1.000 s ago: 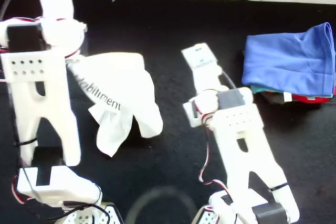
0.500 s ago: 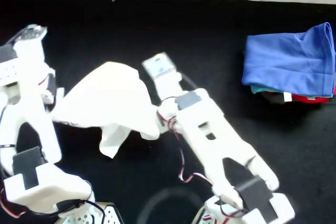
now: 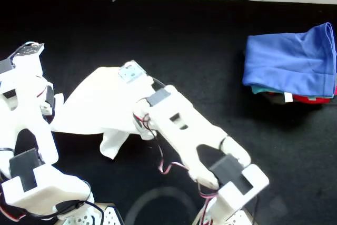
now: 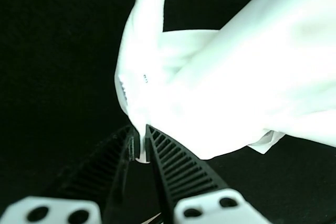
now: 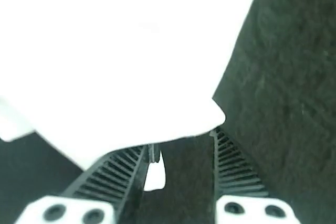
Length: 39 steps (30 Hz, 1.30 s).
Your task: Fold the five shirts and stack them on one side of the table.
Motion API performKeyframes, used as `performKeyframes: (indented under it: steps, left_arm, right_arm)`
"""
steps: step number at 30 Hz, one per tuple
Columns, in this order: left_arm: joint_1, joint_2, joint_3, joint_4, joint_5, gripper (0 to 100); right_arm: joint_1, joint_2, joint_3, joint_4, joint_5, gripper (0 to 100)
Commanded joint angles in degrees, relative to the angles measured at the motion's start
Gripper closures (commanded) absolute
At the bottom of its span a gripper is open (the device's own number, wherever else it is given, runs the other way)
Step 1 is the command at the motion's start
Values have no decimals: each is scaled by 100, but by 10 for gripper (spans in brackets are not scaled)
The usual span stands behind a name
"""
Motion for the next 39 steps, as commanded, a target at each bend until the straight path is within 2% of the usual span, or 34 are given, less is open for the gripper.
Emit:
performKeyframes:
  steps: [1, 4, 16, 19, 21, 29, 35, 39]
  left_arm:
    - [-57, -66, -57, -44, -35, 991]
    - [-48, -66, -57, -53, -35, 991]
    - [-57, -66, -470, 0, -35, 991]
    - [-48, -66, -479, 0, -35, 991]
    - [-22, -66, -435, 0, -35, 991]
    - [207, -4, -426, 0, -35, 991]
    - [1182, -66, -655, 343, 0, 989]
    - [1930, -66, -1789, 1143, 237, 989]
  right_arm:
    - [-171, 13, -760, 295, -44, 841]
    - [-233, 40, -1068, 611, -9, 842]
    - [-215, 752, -1103, 585, 0, 844]
    - [-66, 708, -1182, 576, 0, 912]
    - [136, 585, -1253, 593, 0, 993]
    - [1402, -462, -1279, 848, 18, 993]
    - [2281, -1393, -1314, 936, 853, 993]
    - [3020, -1921, -1648, 945, 1363, 993]
